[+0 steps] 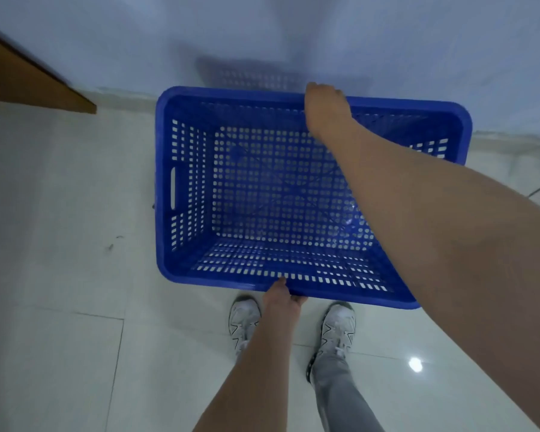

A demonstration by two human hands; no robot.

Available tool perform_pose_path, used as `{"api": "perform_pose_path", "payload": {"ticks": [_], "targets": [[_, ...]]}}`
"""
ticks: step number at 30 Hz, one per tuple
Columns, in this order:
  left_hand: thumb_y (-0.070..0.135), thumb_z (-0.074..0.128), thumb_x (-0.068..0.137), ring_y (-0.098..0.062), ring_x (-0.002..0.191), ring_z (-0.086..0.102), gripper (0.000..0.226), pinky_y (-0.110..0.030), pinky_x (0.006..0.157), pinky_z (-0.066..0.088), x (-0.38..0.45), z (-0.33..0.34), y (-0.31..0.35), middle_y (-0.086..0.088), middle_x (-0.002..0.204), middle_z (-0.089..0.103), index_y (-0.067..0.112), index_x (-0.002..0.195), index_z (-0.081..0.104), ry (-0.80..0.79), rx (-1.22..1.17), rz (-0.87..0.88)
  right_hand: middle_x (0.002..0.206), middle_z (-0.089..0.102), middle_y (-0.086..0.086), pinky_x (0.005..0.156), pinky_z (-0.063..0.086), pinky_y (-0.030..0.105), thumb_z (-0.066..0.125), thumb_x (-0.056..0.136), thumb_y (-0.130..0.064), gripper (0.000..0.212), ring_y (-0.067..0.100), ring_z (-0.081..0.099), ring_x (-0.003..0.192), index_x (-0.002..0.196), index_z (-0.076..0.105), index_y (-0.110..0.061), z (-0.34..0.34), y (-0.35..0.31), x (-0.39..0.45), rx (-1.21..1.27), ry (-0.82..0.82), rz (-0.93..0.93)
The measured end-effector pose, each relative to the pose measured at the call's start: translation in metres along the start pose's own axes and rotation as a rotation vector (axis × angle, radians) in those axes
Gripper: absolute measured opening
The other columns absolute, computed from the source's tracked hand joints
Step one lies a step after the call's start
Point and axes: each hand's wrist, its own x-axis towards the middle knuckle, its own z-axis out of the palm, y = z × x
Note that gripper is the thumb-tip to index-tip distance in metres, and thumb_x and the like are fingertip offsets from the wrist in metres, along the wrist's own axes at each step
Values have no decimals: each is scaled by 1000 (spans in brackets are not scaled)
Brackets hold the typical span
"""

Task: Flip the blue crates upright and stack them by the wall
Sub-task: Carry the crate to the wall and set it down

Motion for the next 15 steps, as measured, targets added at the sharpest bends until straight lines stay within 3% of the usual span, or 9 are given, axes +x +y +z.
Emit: {"api": "perform_pose_path", "payload": {"ticks": [4,8,11,15], "targets": [[3,56,97,-34,87,65,22,-49,52,60,21,5,-1,-17,102,65,8,117,52,32,-12,-6,125,53,22,96,43,39,60,84,1,42,35,52,115,125,51,1,26,8,13,15,-87,12],[2,56,96,-35,92,66,24,-55,68,60,35,10,-2,-18,112,66,8,120,54,34,4,19,133,48,23,102,40,38,61,84,-5,53,36,48,122,133,43,3,48,19,23,73,-136,41],[0,54,97,-35,92,66,26,-54,65,60,35,18,0,-19,118,65,7,122,53,60,14,42,150,31,24,116,28,40,64,84,-13,81,37,32,138,149,20,5,54,21,28,144,-171,56],[-3,57,95,-38,103,66,25,-57,76,59,34,41,9,-18,116,66,5,119,56,65,20,95,155,27,21,119,24,41,57,87,-12,81,36,28,142,154,12,0,50,24,27,278,-218,88]]}}
